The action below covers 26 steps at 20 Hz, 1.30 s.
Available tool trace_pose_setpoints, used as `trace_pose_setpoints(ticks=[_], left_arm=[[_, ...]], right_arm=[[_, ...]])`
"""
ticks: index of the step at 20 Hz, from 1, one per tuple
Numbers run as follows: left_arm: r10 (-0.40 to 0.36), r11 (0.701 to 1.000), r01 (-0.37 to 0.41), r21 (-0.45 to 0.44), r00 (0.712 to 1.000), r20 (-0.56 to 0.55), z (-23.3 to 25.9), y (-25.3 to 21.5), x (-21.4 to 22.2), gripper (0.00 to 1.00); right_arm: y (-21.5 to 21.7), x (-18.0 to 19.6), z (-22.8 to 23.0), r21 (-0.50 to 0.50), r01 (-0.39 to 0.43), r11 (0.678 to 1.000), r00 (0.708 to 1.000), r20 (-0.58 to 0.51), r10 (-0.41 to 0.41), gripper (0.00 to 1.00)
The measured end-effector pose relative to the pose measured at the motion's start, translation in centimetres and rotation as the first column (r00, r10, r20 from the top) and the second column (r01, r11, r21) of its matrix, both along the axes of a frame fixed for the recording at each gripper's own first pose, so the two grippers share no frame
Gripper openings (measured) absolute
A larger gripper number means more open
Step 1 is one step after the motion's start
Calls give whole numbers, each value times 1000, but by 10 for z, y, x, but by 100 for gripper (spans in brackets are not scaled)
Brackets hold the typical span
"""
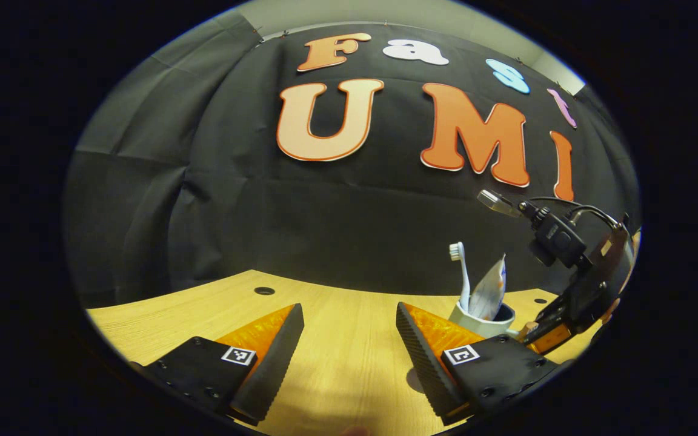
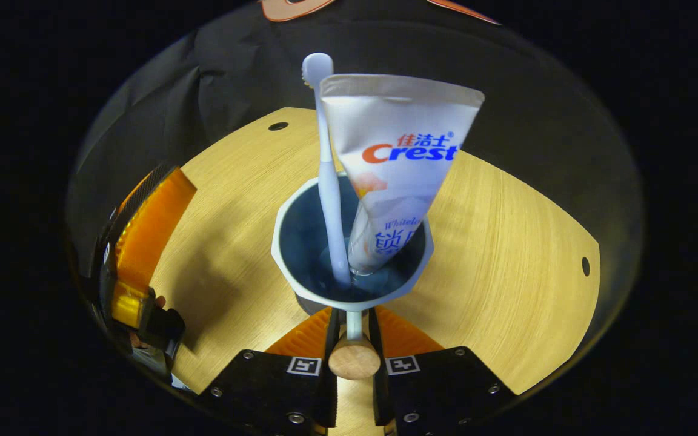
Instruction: Put the toothbrush and toothpaste on the desktop into the cup, then pick up the cup and place it on the coaster on the desktop.
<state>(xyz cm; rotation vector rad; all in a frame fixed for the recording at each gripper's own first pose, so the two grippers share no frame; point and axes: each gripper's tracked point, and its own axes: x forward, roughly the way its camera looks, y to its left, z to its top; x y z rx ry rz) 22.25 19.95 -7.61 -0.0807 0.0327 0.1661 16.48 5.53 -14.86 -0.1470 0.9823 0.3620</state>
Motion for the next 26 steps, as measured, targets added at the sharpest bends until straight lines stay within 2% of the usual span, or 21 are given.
trace_pose_setpoints(ticks=[3, 11, 12, 13, 14, 21, 24, 25, 26], left_arm=[[31, 999, -30, -33, 999, 8, 3, 13, -1, 97], [29, 991, -32, -127, 999, -22, -7, 23, 0, 98], [31, 991, -34, -128, 999, -24, -7, 24, -1, 98], [32, 991, -35, -127, 999, -26, -8, 24, -1, 98], [33, 991, -36, -126, 999, -30, -9, 24, 0, 98], [27, 991, -33, -127, 998, -48, -14, 23, 1, 98], [31, 992, -37, -123, 998, -53, -16, 23, 1, 97], [30, 992, -37, -124, 998, -56, -16, 23, 1, 98], [30, 992, -37, -125, 998, -58, -17, 22, 1, 99]], right_arm=[[-2, 0, 0, -8, -18, 1000, 1000, -9, 18, 24], [-8, -5, 2, -56, -42, 998, 997, -63, 38, 24], [-7, -4, 4, -50, -33, 998, 998, -51, 31, 24], [-8, -5, 1, -48, -29, 998, 998, -57, 26, 19], [-7, -6, 1, -44, -24, 999, 998, -57, 21, 24], [-8, -5, 1, -70, -52, 996, 997, -53, 48, 25], [-10, -9, 2, -77, -58, 995, 998, -32, 56, 29], [-11, -10, 3, -77, -66, 995, 998, -20, 65, 27], [-10, -12, 5, -66, -73, 995, 997, -4, 73, 43]])
